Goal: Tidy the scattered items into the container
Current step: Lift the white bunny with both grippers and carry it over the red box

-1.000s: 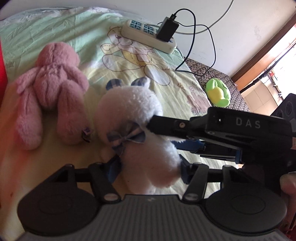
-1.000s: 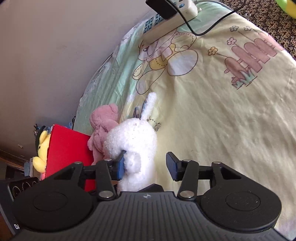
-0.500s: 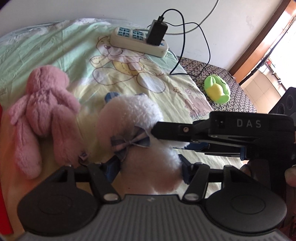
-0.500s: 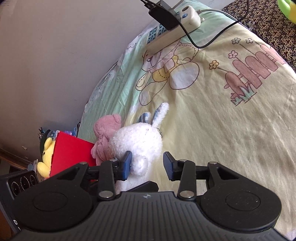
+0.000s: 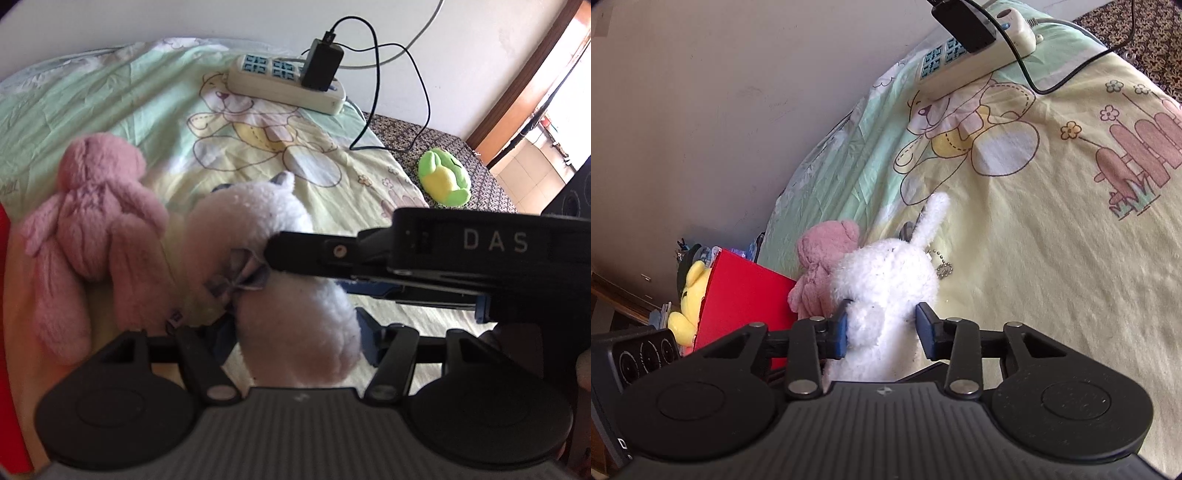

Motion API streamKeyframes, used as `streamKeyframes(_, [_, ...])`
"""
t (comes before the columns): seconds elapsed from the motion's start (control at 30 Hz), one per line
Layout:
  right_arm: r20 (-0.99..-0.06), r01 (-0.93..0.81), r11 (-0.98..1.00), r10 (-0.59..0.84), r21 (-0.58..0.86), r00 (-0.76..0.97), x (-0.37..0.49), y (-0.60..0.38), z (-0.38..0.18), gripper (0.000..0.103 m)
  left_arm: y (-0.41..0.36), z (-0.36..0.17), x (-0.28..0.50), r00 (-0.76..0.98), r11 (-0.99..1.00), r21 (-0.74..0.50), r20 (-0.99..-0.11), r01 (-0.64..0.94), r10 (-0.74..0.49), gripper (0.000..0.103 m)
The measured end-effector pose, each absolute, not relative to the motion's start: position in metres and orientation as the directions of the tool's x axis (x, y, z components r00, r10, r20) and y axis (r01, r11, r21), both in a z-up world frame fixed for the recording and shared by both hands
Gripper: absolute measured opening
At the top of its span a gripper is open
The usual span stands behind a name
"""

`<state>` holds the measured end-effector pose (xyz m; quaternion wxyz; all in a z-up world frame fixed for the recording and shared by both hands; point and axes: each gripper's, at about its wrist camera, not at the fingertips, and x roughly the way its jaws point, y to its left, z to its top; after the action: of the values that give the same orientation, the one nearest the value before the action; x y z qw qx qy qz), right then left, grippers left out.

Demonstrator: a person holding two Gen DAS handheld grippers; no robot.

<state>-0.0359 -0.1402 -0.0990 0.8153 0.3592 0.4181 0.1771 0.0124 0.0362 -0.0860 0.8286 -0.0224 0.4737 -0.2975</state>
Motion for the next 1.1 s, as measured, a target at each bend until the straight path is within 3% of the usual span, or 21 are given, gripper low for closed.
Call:
streamKeyframes(0.1, [-0.524, -0.002, 0.668, 0.585, 0.744, 0.619, -0.041, -0.146, -0.094, 0.043, 0.037, -0.077, 0.007, 0.390, 0.810, -0.307, -0.755, 0.499, -0.527, 0.063])
streamKeyframes(0.17, [-0.523, 0.006, 0.661, 0.588, 0.750, 0.617, -0.041, -0.149, -0.094, 0.052, 0.040, -0.076, 0.006, 0.391, 0.807, -0.311, -0.750, 0.503, -0.533, 0.071])
streamKeyframes(0.47, [-0.549, 0.027, 0.660, 0.601, 0.751, 0.581, -0.034, -0.142, -0.109, 0.051, 0.036, -0.092, 0.023, 0.380, 0.825, -0.305, -0.774, 0.476, -0.506, 0.072])
streamKeyframes(0.63, [-0.546, -0.002, 0.668, 0.611, 0.744, 0.574, -0.037, -0.142, -0.106, 0.043, 0.038, -0.089, 0.018, 0.374, 0.822, -0.328, -0.769, 0.465, -0.518, 0.070])
streamKeyframes(0.9, [-0.569, -0.053, 0.723, 0.585, 0.689, 0.578, -0.063, -0.138, -0.089, 0.041, 0.044, -0.078, -0.003, 0.367, 0.810, -0.359, -0.754, 0.463, -0.544, 0.065])
streamKeyframes(1.1, [-0.512, -0.112, 0.737, 0.561, 0.666, 0.651, -0.080, -0.134, -0.063, 0.041, 0.049, -0.048, -0.018, 0.454, 0.810, -0.307, -0.703, 0.500, -0.547, 0.064])
